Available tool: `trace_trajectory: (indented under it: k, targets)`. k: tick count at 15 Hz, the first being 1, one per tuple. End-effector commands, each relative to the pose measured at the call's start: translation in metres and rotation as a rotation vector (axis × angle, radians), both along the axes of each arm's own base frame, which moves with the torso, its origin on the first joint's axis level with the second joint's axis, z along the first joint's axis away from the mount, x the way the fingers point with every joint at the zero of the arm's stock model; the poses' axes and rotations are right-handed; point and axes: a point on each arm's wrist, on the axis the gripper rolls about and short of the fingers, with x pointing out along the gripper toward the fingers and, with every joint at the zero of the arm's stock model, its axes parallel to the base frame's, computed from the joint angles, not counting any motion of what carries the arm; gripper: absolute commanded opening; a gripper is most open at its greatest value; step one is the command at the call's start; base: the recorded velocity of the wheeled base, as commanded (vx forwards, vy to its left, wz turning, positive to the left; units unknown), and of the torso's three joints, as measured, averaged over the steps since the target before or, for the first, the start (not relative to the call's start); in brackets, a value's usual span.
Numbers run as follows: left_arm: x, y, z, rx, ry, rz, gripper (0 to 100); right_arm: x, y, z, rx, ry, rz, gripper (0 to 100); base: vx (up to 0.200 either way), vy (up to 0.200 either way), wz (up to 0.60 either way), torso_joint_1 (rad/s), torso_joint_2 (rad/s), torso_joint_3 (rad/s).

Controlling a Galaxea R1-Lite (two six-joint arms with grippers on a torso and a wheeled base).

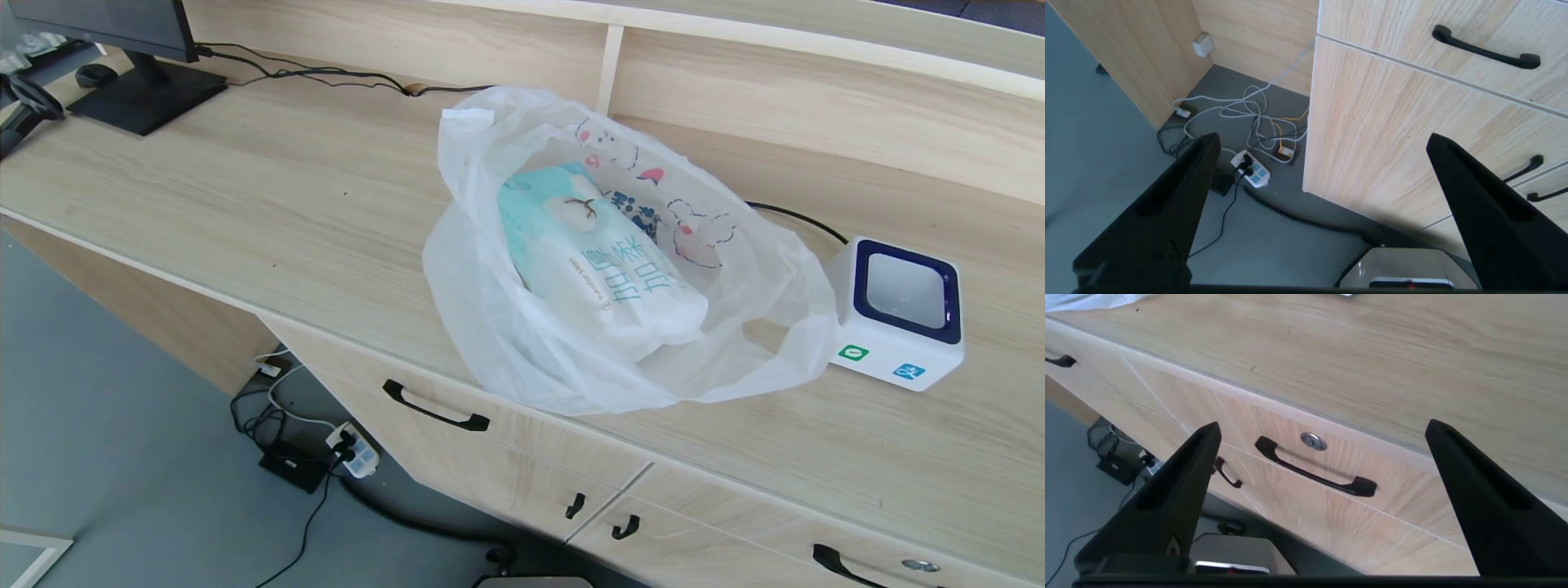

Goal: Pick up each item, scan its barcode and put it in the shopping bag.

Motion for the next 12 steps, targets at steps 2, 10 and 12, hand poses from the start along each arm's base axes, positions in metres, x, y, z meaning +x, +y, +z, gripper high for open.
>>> trace_trajectory:
  k: [2,10,12]
  targets:
    - [0.0,0.0,0.0,0.0,0.0,0.001,100,0.0004,-0.0004,-0.0001,0.002,-0.003,-0.017,100,0.0,0.0,0.0,0.0,0.0,0.0]
    - [0.0,0.0,0.0,0.0,0.0,0.001,100,0.0004,-0.0012,-0.0001,-0.001,-0.003,-0.053,100,0.0,0.0,0.0,0.0,0.0,0.0]
    - [0.0,0.0,0.0,0.0,0.0,0.001,100,0.0003,-0.0012,0.0004,-0.002,-0.005,-0.054,100,0.0,0.0,0.0,0.0,0.0,0.0]
